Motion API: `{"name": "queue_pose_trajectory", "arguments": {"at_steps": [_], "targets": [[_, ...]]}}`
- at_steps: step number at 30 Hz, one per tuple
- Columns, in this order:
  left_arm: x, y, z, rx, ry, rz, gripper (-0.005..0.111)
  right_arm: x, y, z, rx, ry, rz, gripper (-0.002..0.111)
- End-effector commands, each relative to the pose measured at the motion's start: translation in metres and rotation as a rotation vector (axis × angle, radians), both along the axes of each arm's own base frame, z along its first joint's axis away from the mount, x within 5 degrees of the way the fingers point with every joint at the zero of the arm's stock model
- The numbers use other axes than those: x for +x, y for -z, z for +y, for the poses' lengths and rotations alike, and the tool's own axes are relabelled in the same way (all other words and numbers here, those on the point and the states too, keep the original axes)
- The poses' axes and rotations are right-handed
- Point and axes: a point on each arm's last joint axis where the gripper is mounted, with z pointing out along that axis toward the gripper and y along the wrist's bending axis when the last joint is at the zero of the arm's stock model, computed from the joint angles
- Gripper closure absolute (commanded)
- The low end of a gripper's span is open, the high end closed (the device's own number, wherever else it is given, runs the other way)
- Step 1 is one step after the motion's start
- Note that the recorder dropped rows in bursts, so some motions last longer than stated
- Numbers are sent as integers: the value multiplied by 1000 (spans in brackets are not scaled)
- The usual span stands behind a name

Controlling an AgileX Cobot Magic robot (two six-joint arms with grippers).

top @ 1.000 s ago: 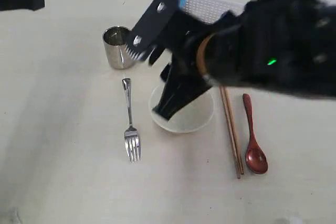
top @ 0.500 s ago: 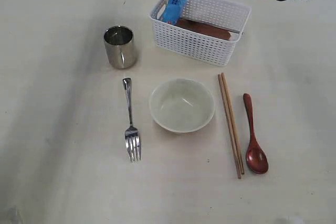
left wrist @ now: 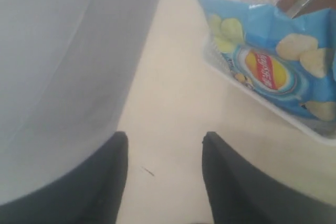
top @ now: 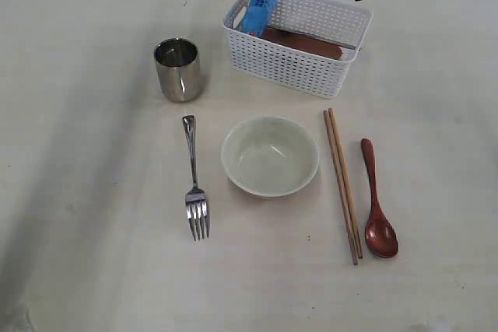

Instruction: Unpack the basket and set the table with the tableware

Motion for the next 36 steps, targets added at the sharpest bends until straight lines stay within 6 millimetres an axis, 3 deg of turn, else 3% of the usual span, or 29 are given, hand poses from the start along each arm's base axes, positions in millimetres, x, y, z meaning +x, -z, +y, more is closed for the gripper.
{"name": "queue_pose_trajectory", "arguments": {"at_steps": [1, 8, 15, 31, 36], "targets": [[4, 14, -7, -37, 19, 41, 63, 12, 13, -4, 67, 88, 35, 66], [14, 37, -16, -162, -25, 92, 63, 21, 42, -2, 107, 169, 98, 66], [24, 63, -20, -223, -83, 124, 63, 22, 49, -2, 124, 201, 117, 66], [28, 65, -20, -254, -122, 123, 63, 25, 49, -12, 135, 344, 109, 66], [27, 66, -20, -252, -119, 128, 63, 29, 66, -11, 142, 365, 131, 66]]}}
